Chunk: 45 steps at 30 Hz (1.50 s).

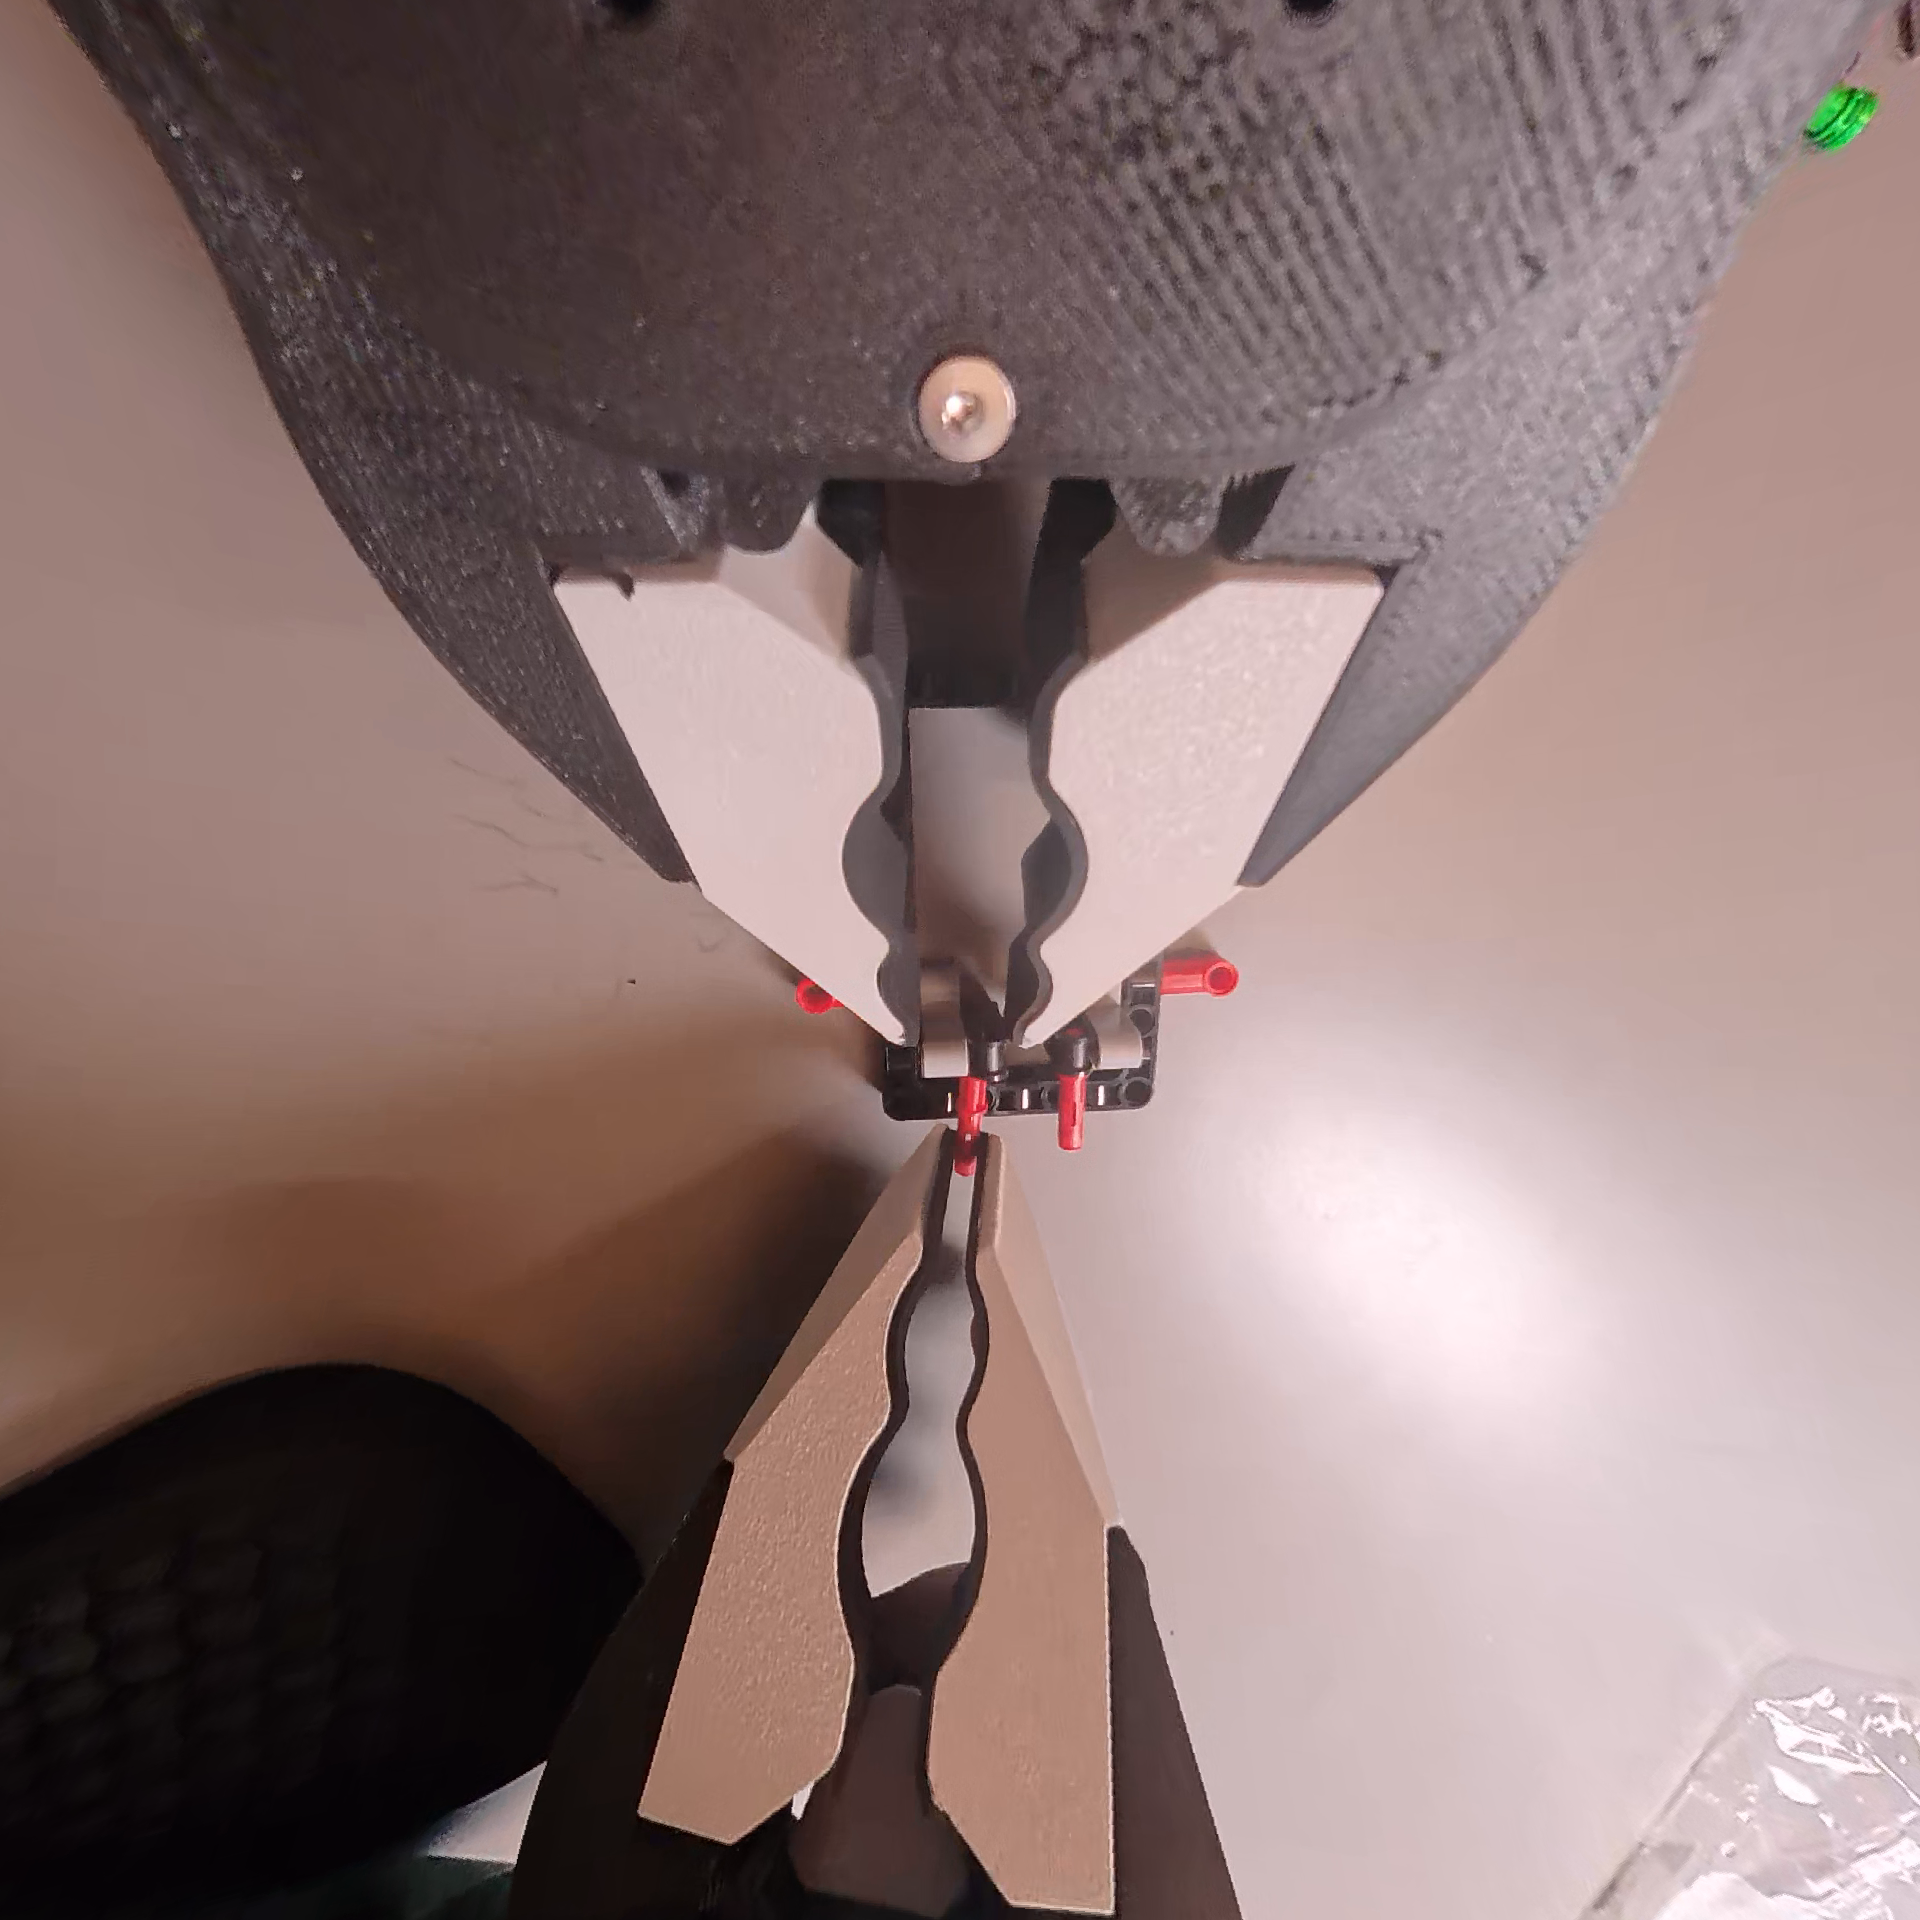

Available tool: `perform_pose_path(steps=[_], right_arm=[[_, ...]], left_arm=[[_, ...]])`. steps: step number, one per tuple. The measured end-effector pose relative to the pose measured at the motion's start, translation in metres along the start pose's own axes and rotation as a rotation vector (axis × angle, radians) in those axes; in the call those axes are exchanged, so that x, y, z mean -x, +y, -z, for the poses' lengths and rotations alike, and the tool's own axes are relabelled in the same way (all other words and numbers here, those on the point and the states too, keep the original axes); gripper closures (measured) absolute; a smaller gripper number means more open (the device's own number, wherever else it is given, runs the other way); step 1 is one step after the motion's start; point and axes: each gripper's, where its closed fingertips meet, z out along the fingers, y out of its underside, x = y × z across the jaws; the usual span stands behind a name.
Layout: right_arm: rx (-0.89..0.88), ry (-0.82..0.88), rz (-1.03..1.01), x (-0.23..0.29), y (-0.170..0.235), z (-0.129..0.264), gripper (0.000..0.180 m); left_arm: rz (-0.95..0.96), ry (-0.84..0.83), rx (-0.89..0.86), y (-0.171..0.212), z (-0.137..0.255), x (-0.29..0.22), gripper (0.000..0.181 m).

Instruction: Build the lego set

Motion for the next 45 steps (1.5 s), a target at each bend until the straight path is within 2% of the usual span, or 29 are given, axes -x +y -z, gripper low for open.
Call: perform_pose_path(steps=[13,21,29,45], right_arm=[[0.036,-0.136,-0.078,0.01,-0.003,-0.003,0.178],[0.011,-0.161,-0.166,0.007,-0.005,0.001,0.178],[0.031,-0.176,-0.173,0.009,-0.004,-0.002,0.178],[0.126,-0.273,-0.275,0.008,-0.01,-0.002,0.179]], left_arm=[[-0.003,0.059,-0.017,0.002,0.004,-0.007,0.166],[0.003,0.085,-0.034,0.002,0.004,-0.008,0.166],[-0.007,0.086,-0.028,0.001,0.003,-0.01,0.166],[-0.032,0.072,0.026,0.002,0.003,-0.011,0.166]])
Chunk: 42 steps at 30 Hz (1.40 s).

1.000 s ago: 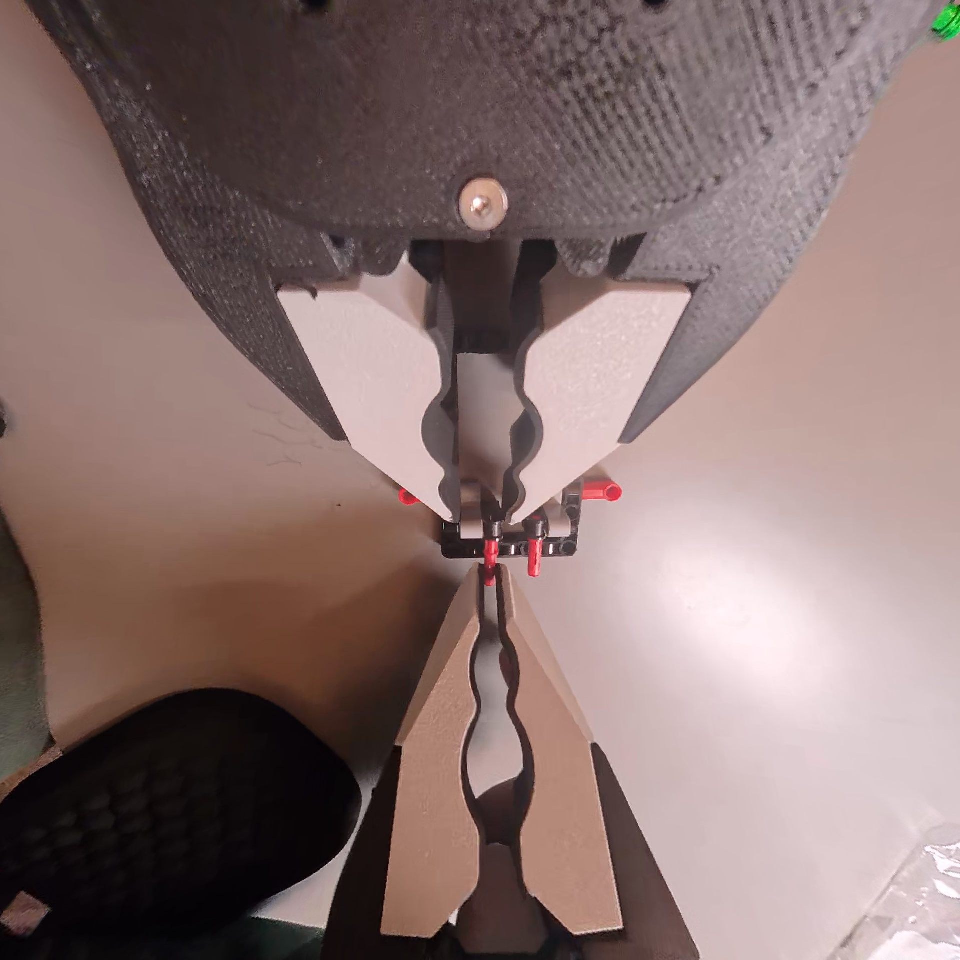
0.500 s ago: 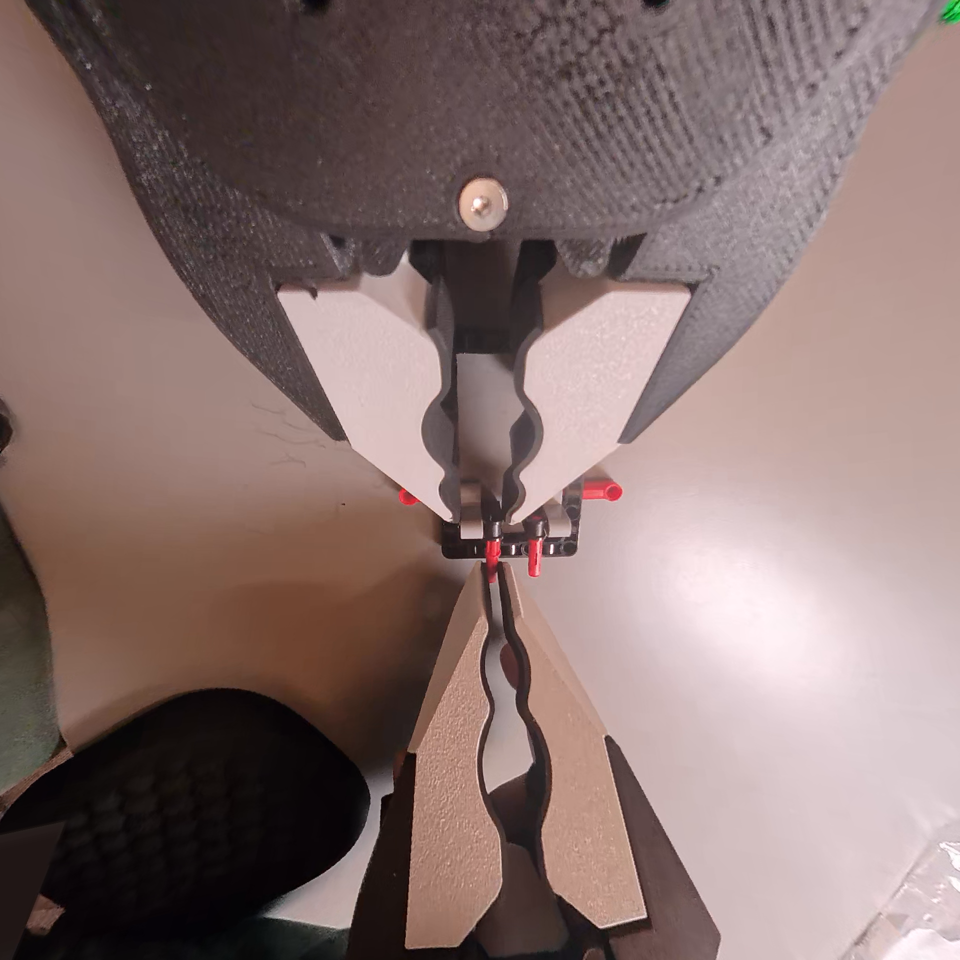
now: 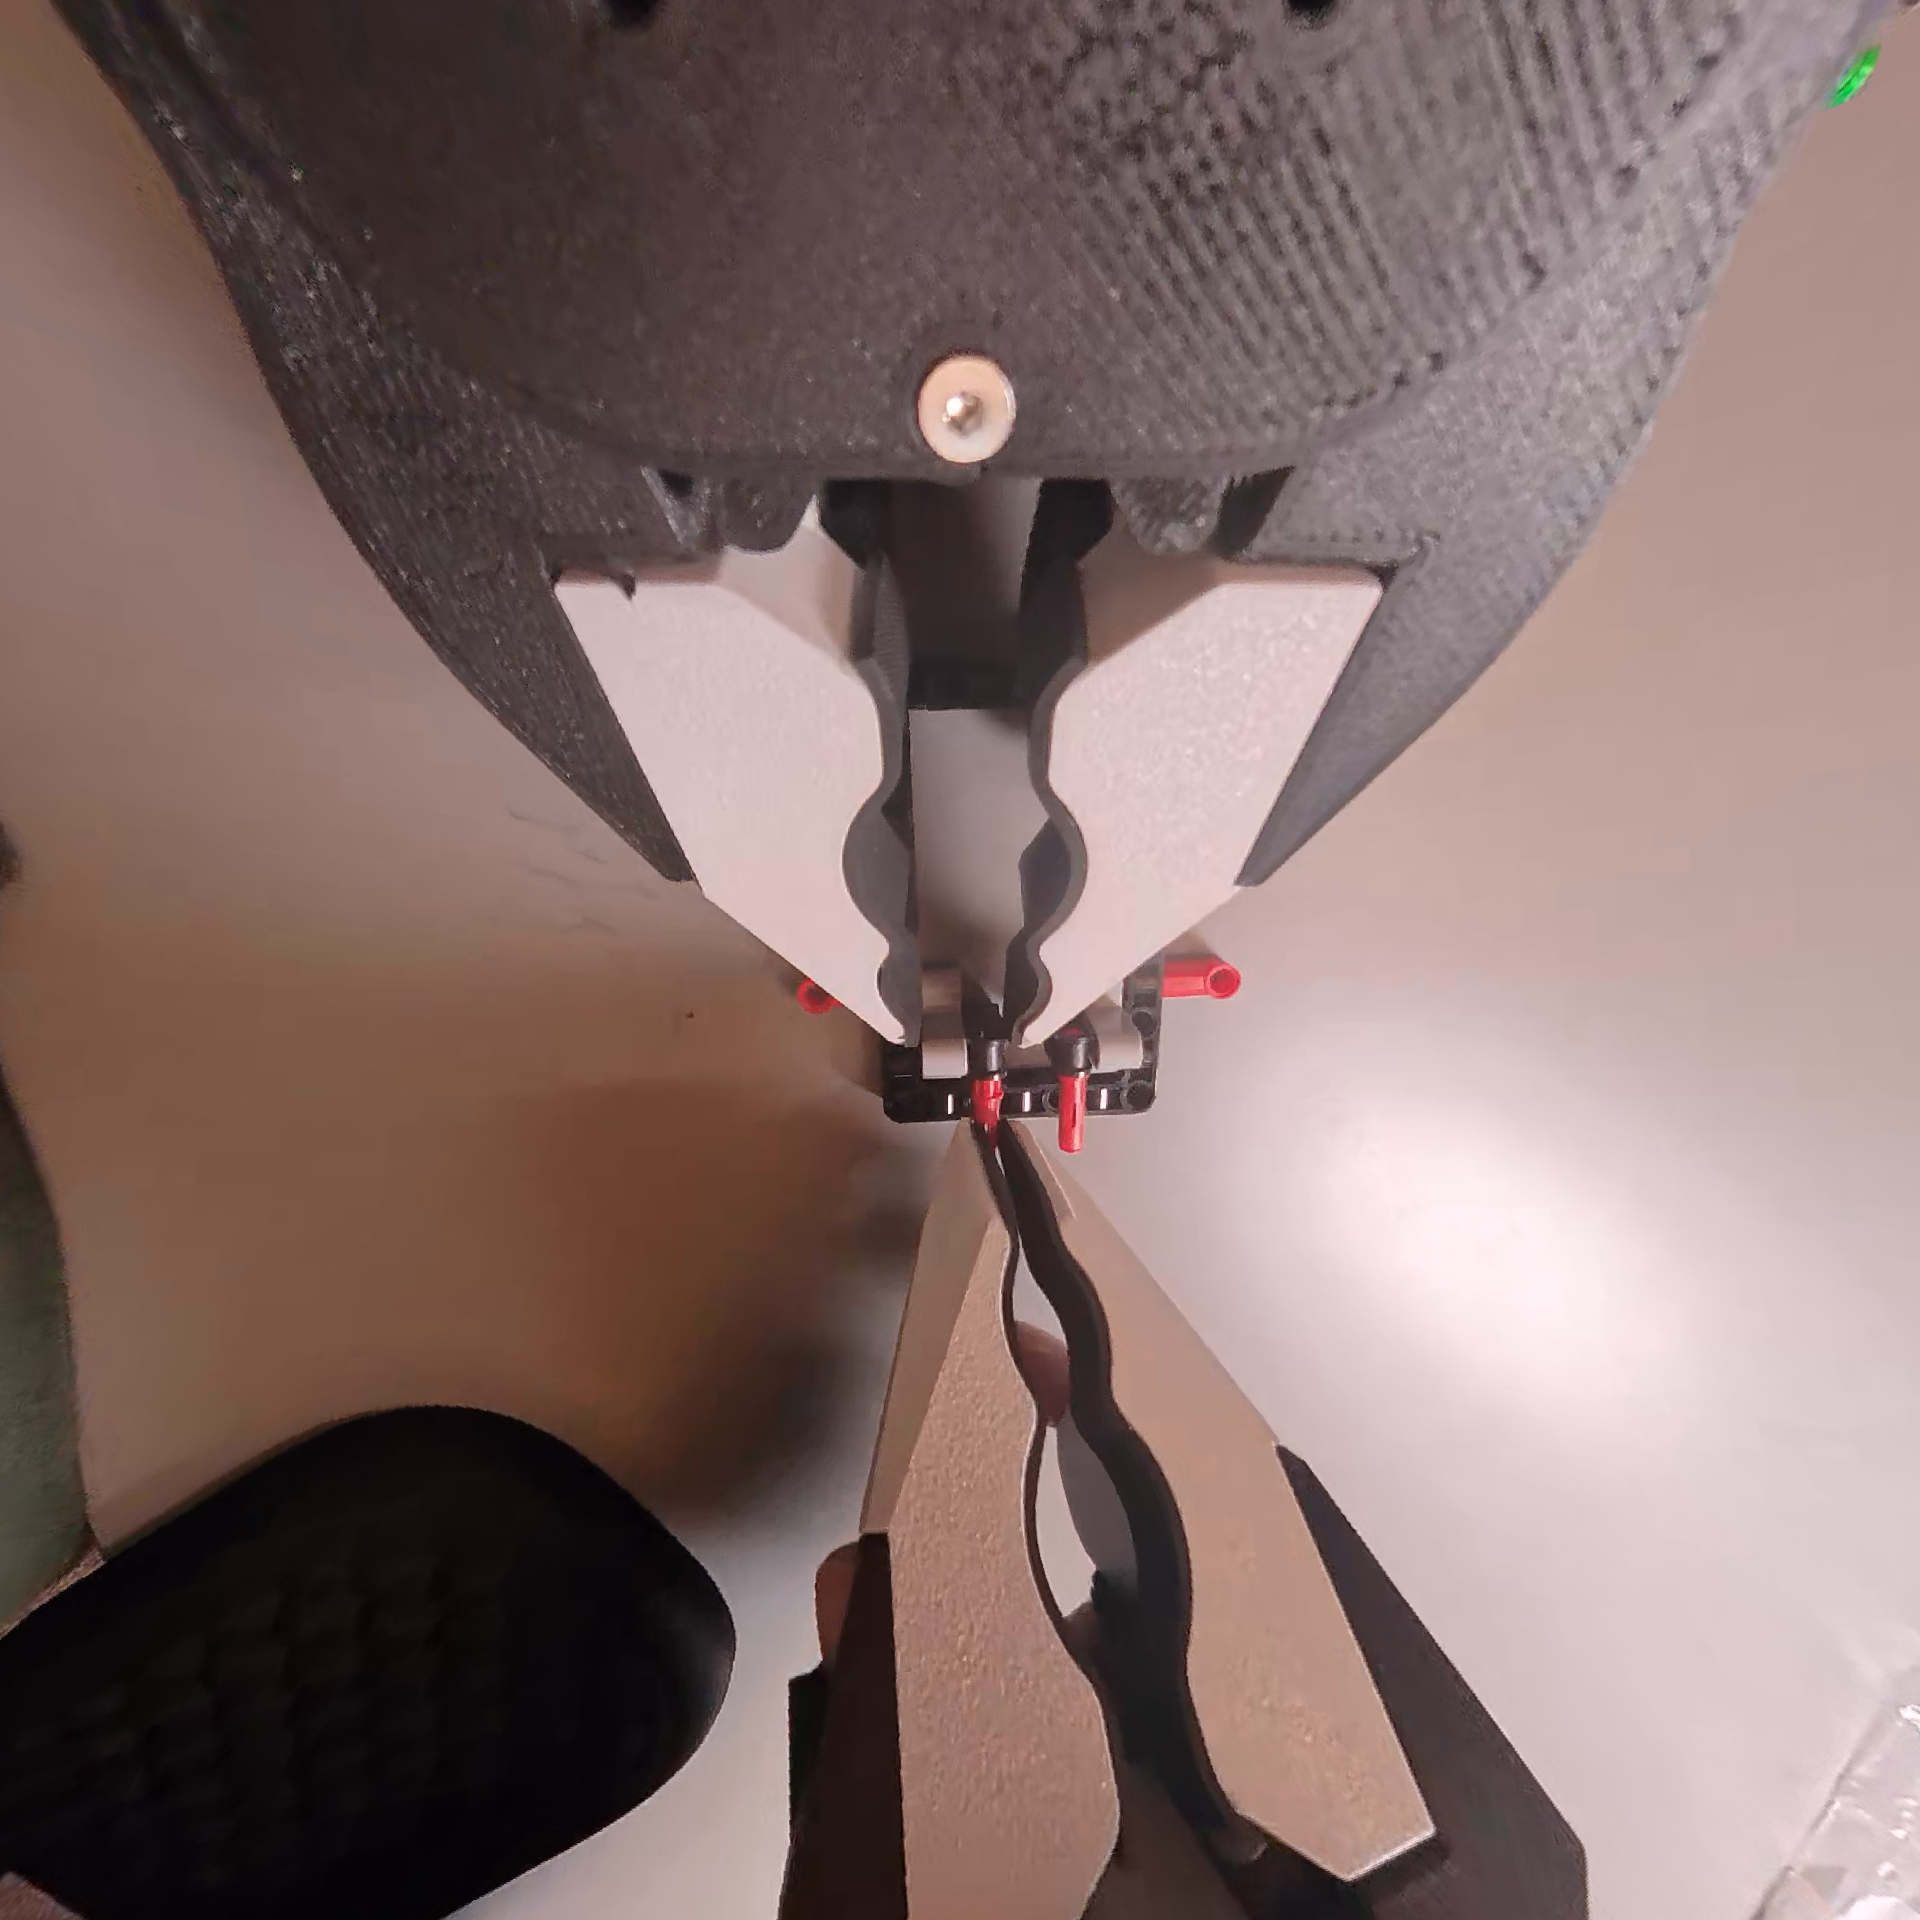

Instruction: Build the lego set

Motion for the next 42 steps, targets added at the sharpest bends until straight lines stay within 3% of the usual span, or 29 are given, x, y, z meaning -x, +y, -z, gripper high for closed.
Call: perform_pose_path(steps=[15,18,22,25,31,42], right_arm=[[-0.214,-0.064,-0.098,0.011,-0.017,-0.002,0.18],[-0.158,0.001,-0.068,0.006,-0.012,0.0,0.18],[-0.264,0.079,-0.051,0.0,-0.012,0.032,0.18],[-0.209,0.176,0.03,0.006,0.01,0.03,0.155],[-0.227,0.362,0.044,0.011,0.022,0.011,0.175],[-0.199,0.358,0.077,0.011,0.021,0.011,0.177]], left_arm=[[-0.001,0.045,-0.013,-0.005,-0.005,-0.008,0.167],[-0.007,0.045,0.004,-0.006,-0.006,-0.008,0.166],[-0.018,0.057,0.005,-0.008,-0.01,-0.012,0.166],[-0.007,0.065,-0.005,-0.009,-0.01,-0.012,0.166],[-0.018,0.071,-0.009,-0.012,-0.015,-0.014,0.166],[-0.022,0.086,-0.003,-0.012,-0.015,-0.014,0.166]])
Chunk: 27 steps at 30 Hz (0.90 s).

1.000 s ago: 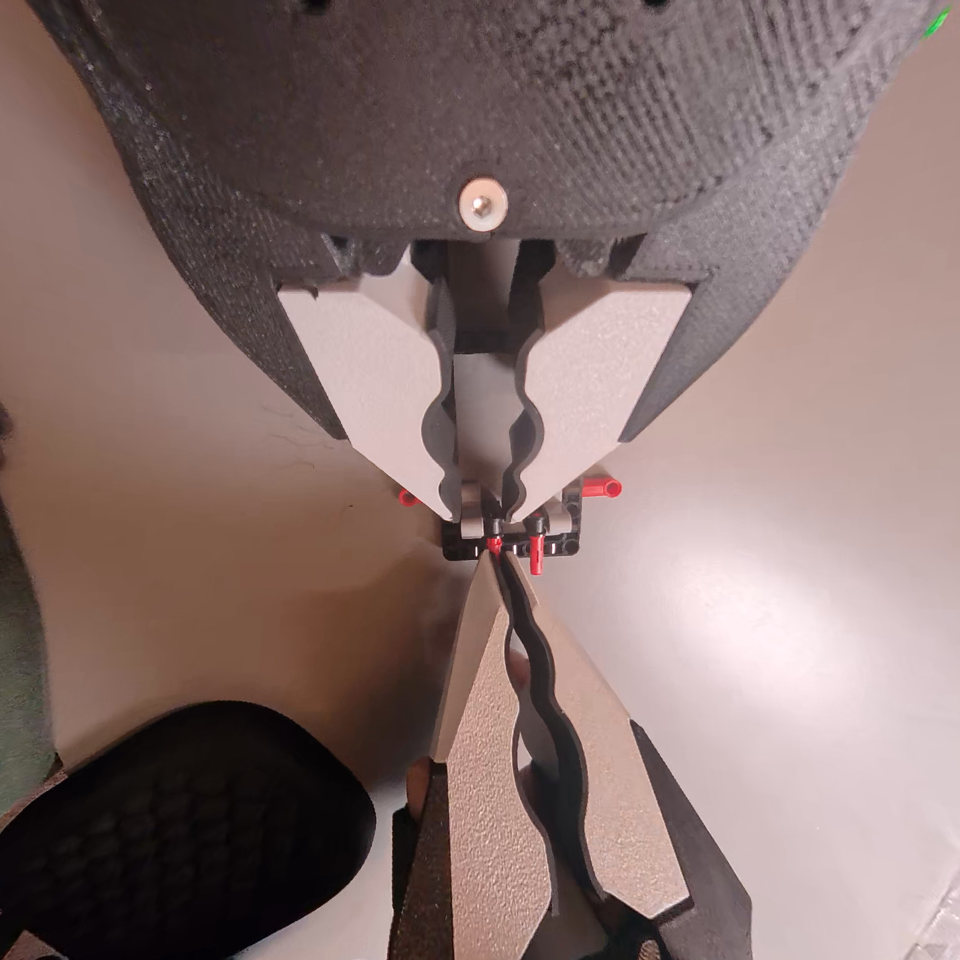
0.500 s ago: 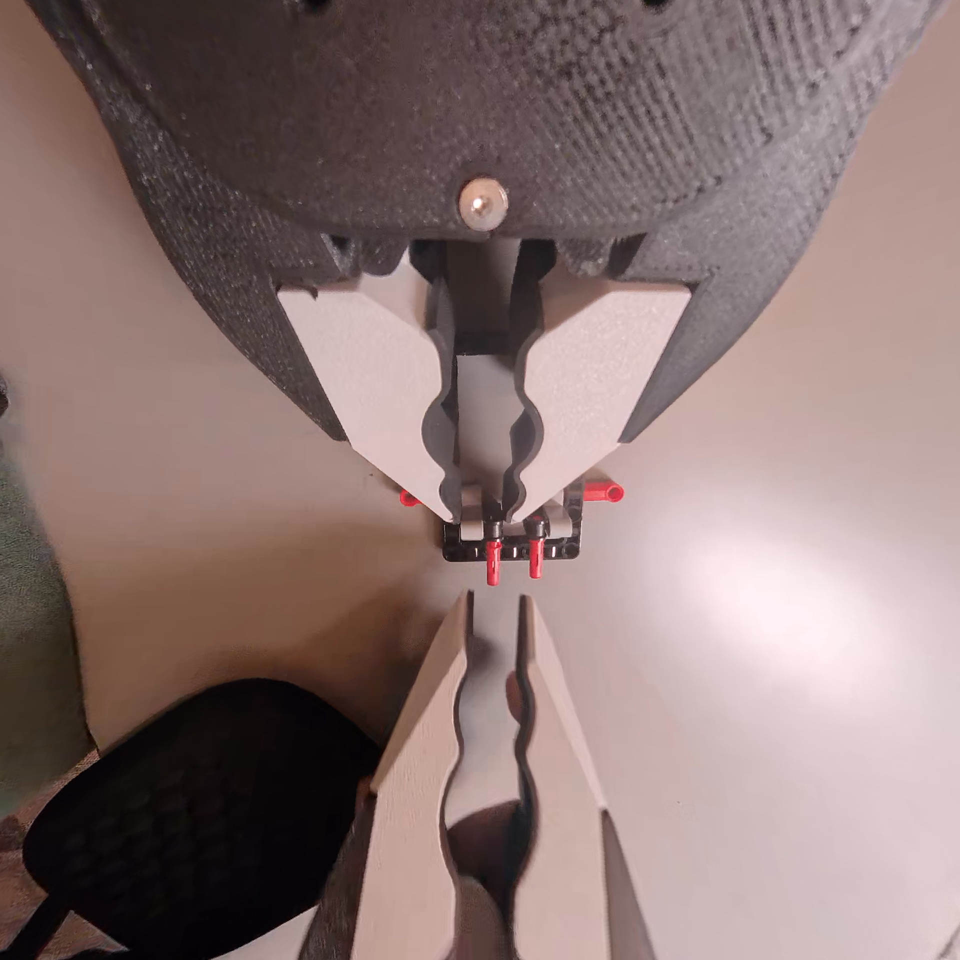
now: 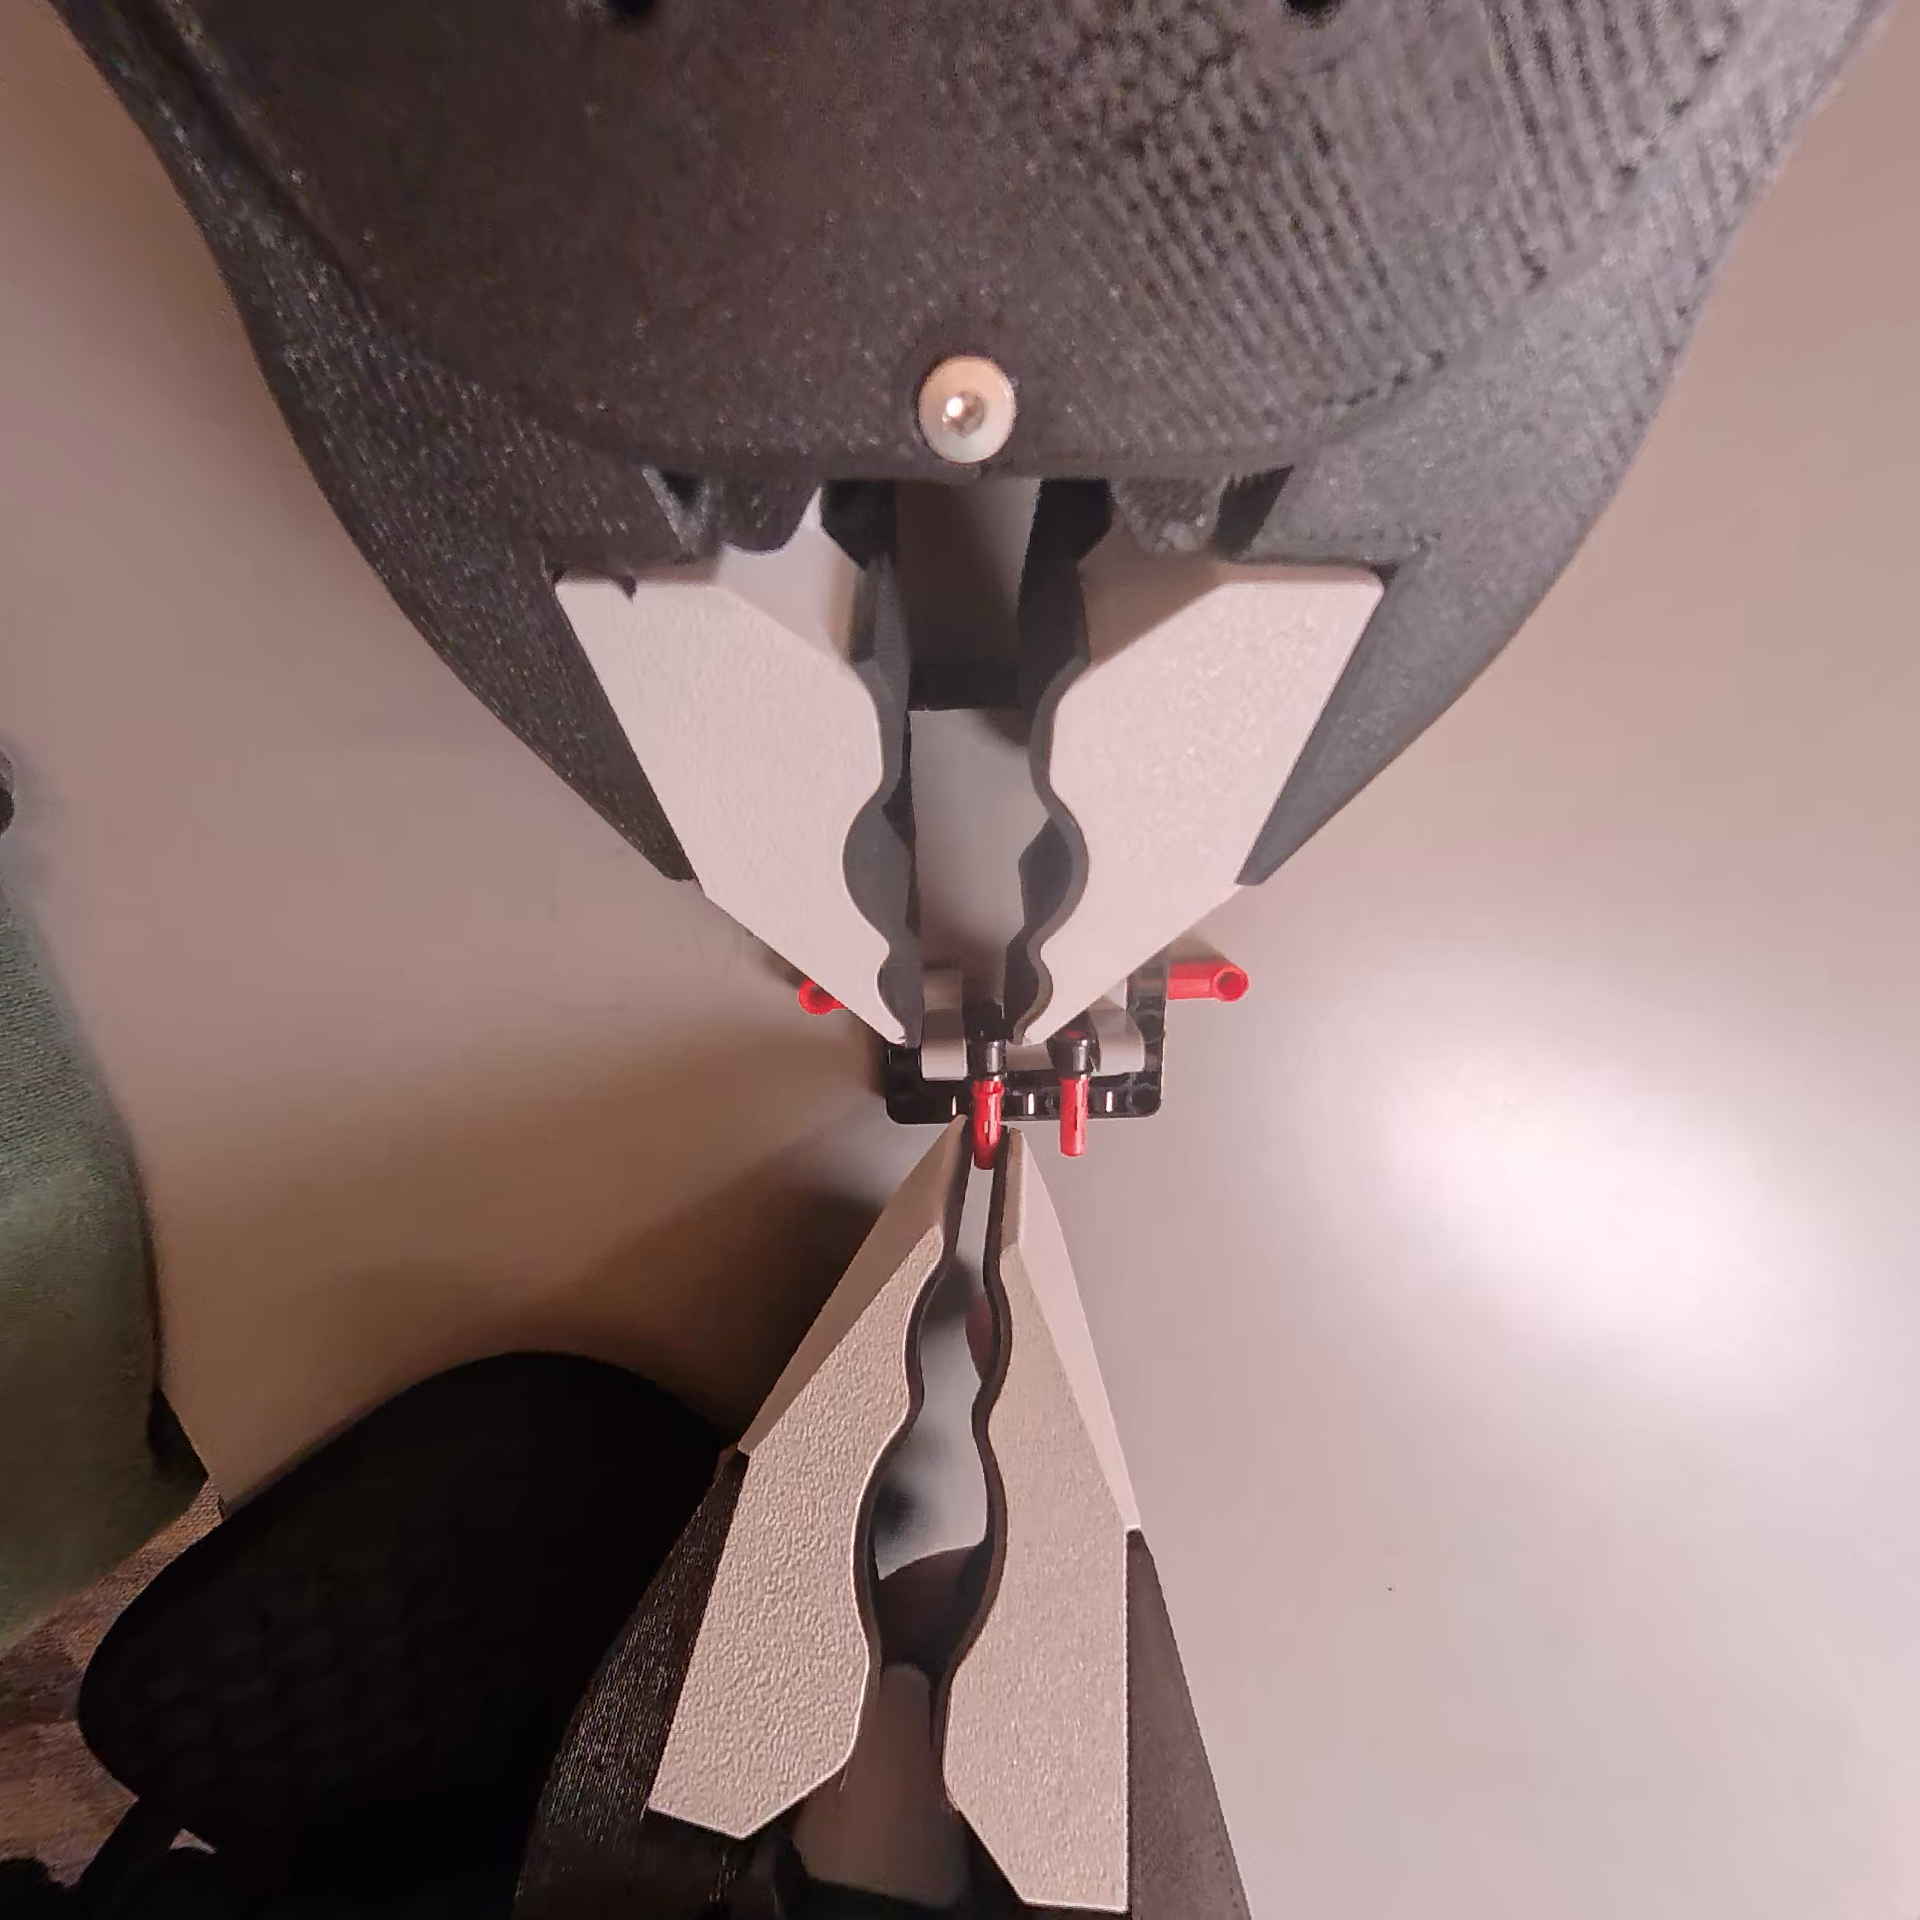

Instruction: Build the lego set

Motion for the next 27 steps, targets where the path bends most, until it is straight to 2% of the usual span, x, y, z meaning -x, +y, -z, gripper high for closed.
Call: perform_pose_path(steps=[20,23,27], right_arm=[[0.014,-0.04,-0.002,0.001,-0.003,-0.003,0.177],[0.005,-0.046,-0.033,0.002,-0.003,0.005,0.16],[-0.014,0.012,-0.047,0.001,-0.005,0.02,0.155]], left_arm=[[-0.001,0.016,-0.005,0.001,0.002,0.001,0.166],[0.003,0.01,-0.011,-0.002,-0.001,0.0,0.166],[-0.013,-0.013,-0.003,-0.002,0.001,0.002,0.164]])
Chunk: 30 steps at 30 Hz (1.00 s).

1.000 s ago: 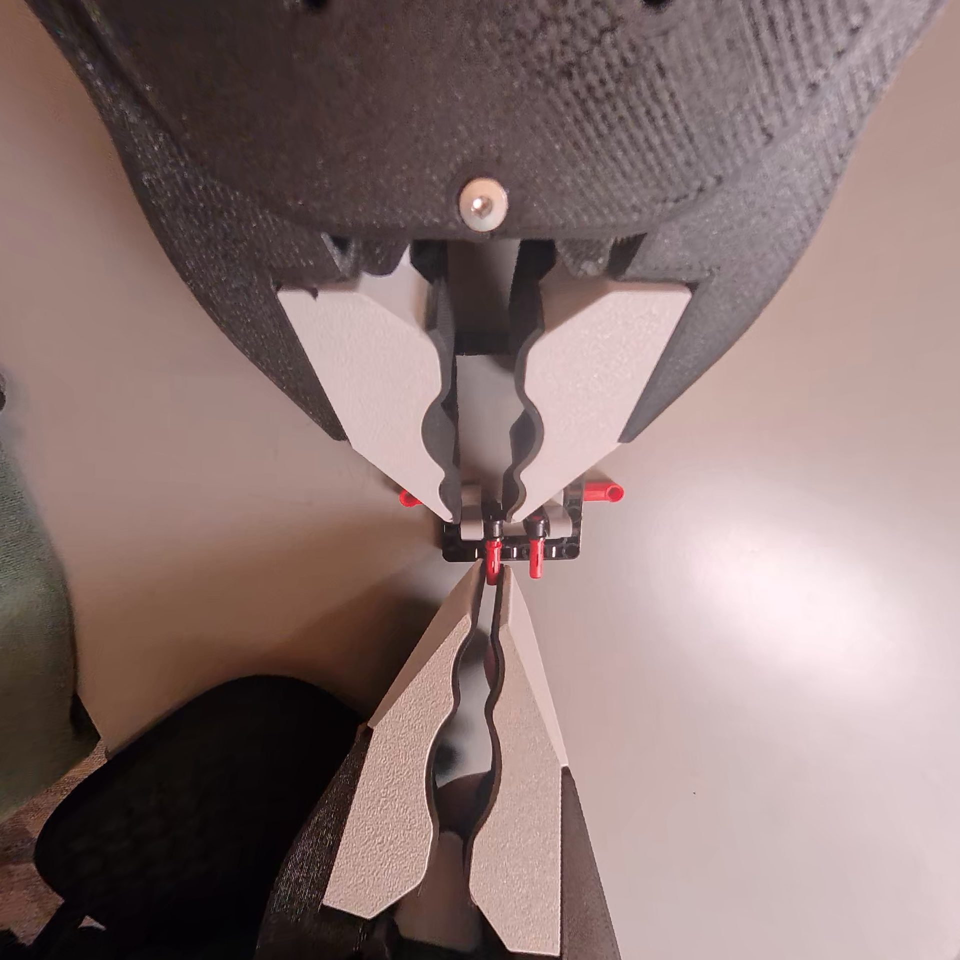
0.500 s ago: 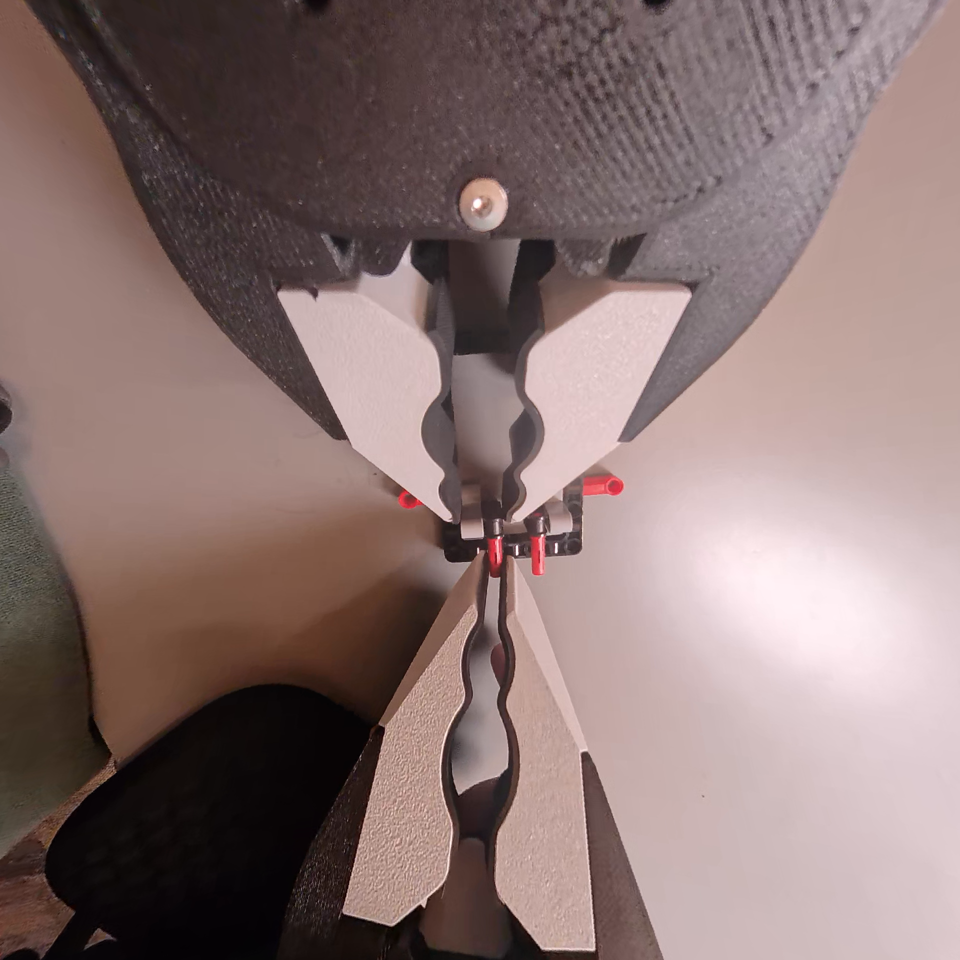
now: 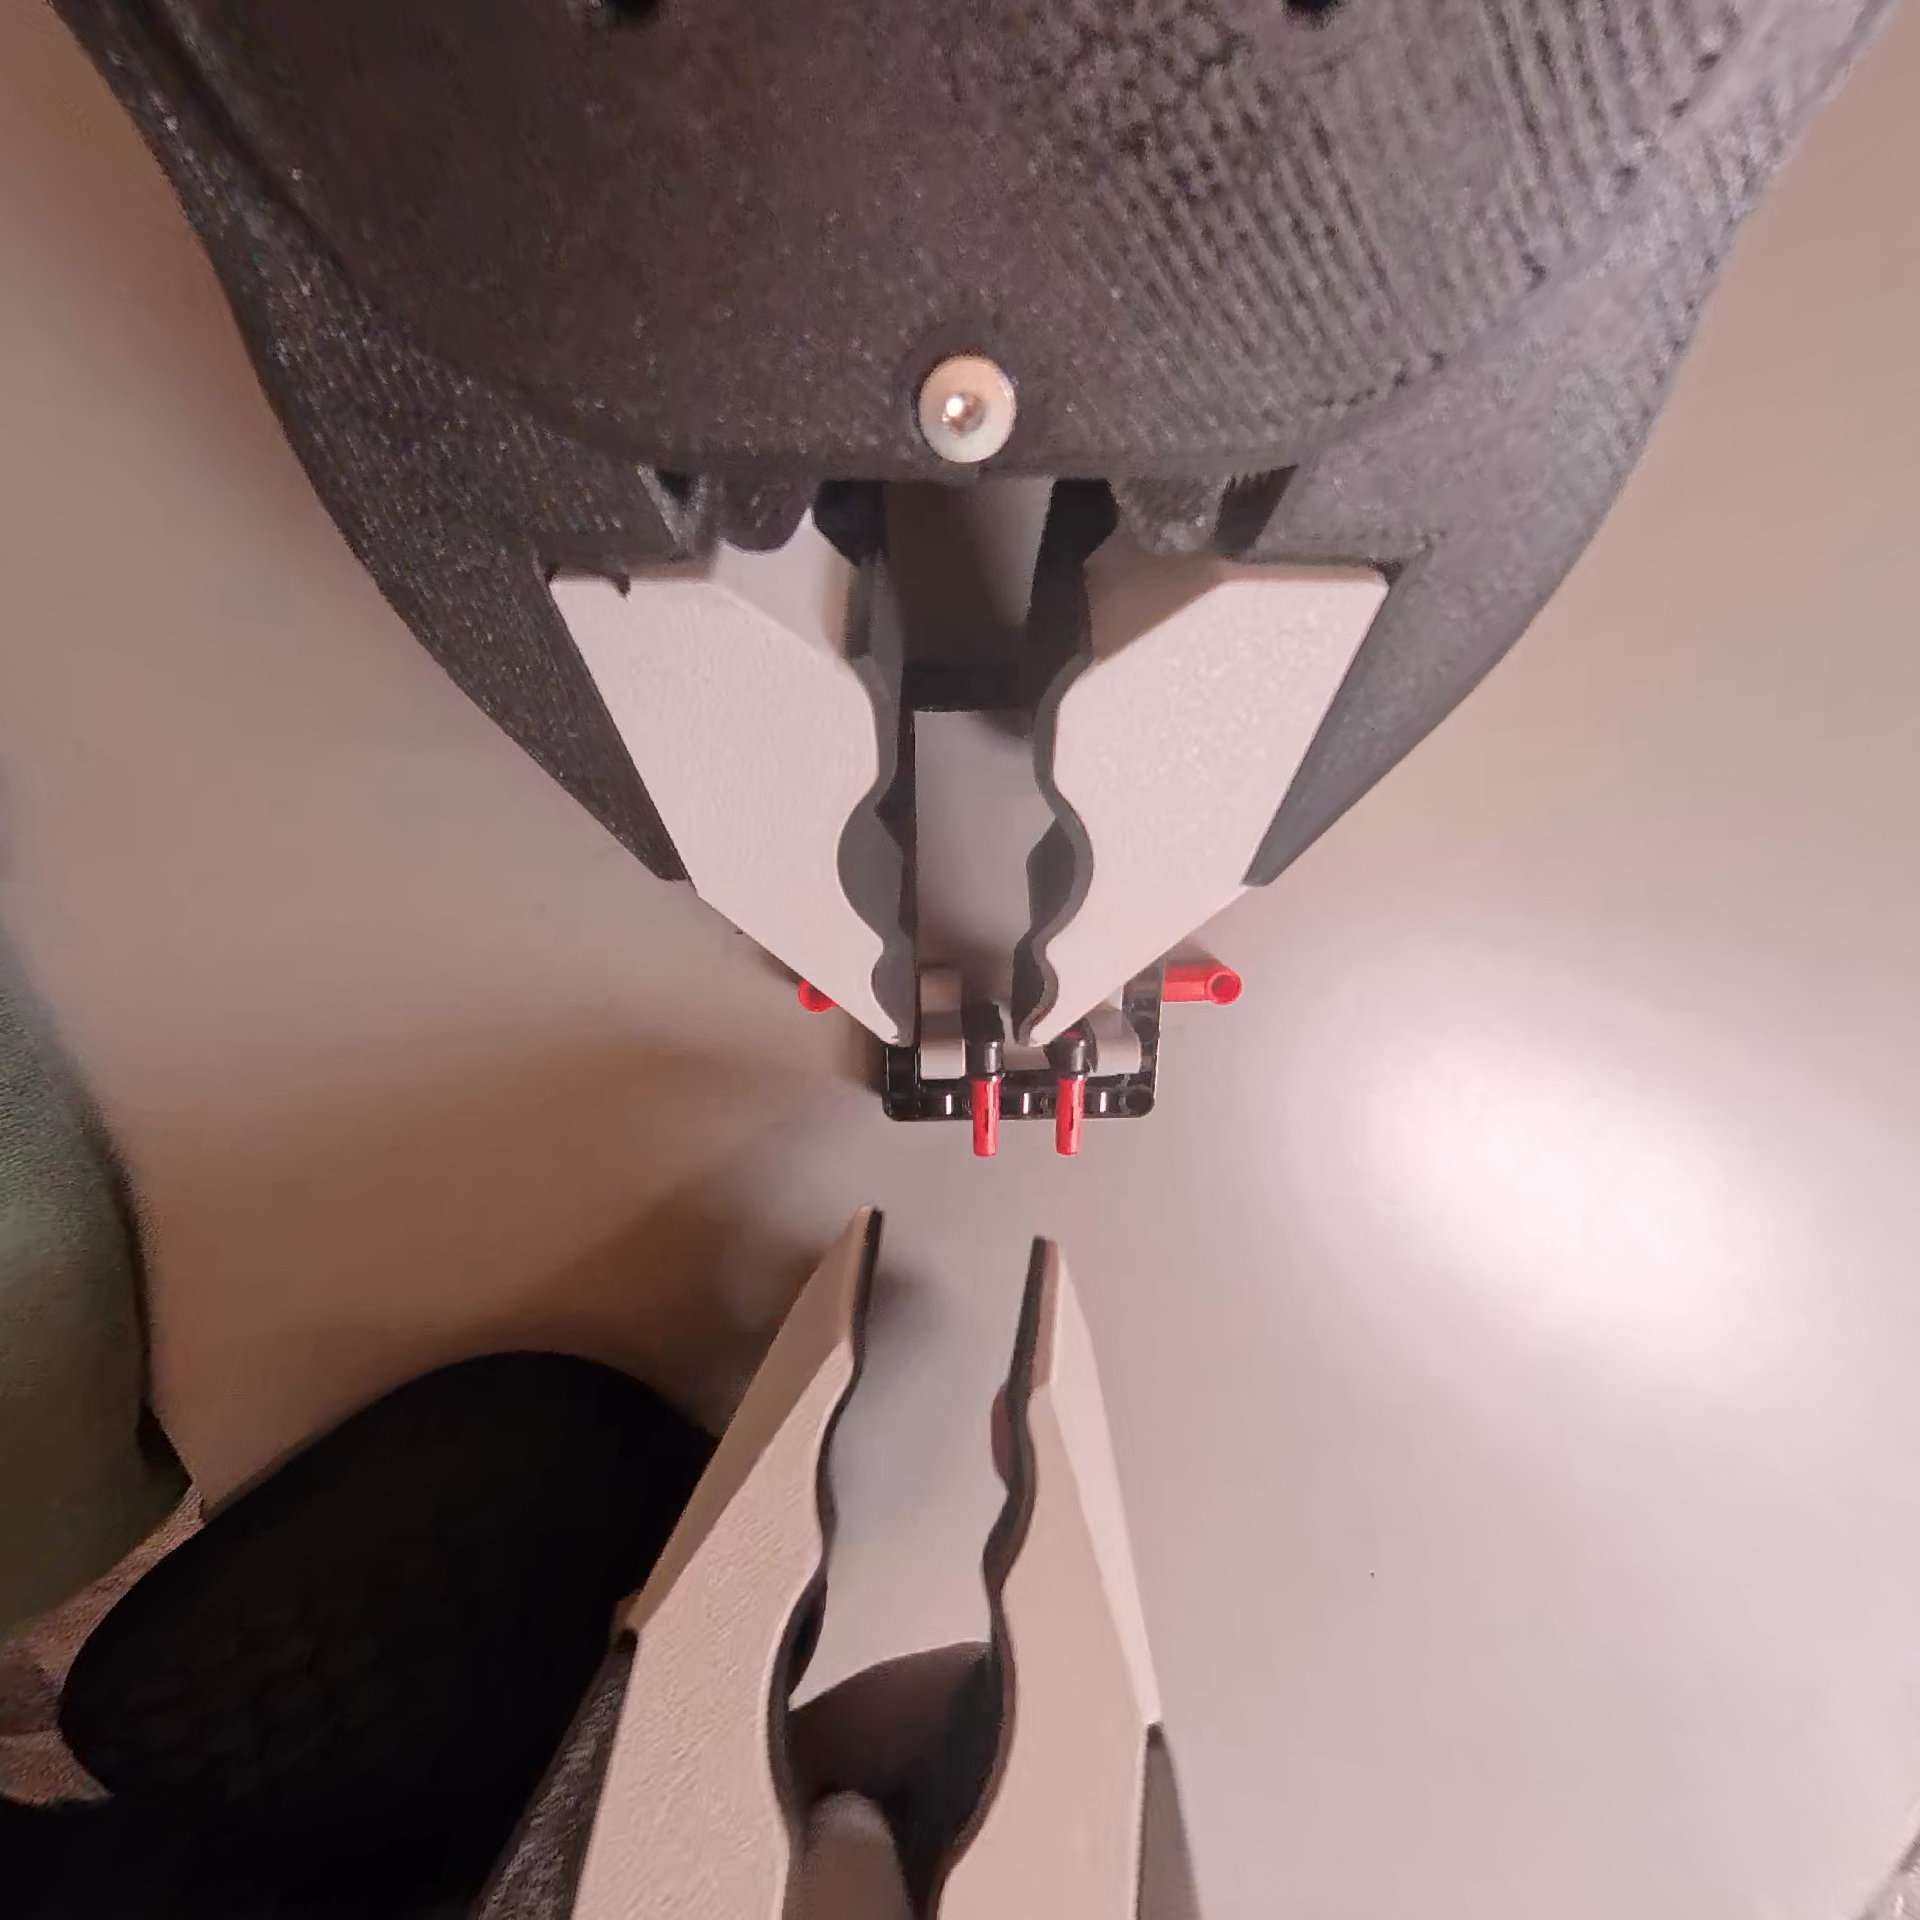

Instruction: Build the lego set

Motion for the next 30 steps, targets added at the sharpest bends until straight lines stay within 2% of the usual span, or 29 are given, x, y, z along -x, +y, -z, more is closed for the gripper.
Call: perform_pose_path(steps=[11,16,22,25,28,30], right_arm=[[-0.029,0.175,-0.095,0.015,0.005,0.018,0.146],[-0.022,0.209,-0.121,0.005,0.007,0.015,0.143],[-0.026,0.23,-0.144,0.001,0.008,0.016,0.14],[-0.016,0.23,-0.145,0.0,0.01,0.014,0.14],[-0.012,0.232,-0.148,-0.001,0.011,0.013,0.141],[-0.017,0.233,-0.157,-0.002,0.011,0.014,0.141]], left_arm=[[0.003,-0.083,-0.021,-0.006,0.022,0.005,0.137],[0.021,-0.184,0.053,0.012,0.036,0.02,0.119],[0.086,-0.175,0.116,0.032,0.039,0.028,0.092],[0.071,-0.17,0.15,0.041,0.035,0.027,0.094],[0.083,-0.139,0.141,0.041,0.033,0.024,0.106],[0.096,-0.123,0.133,0.041,0.032,0.023,0.122]])
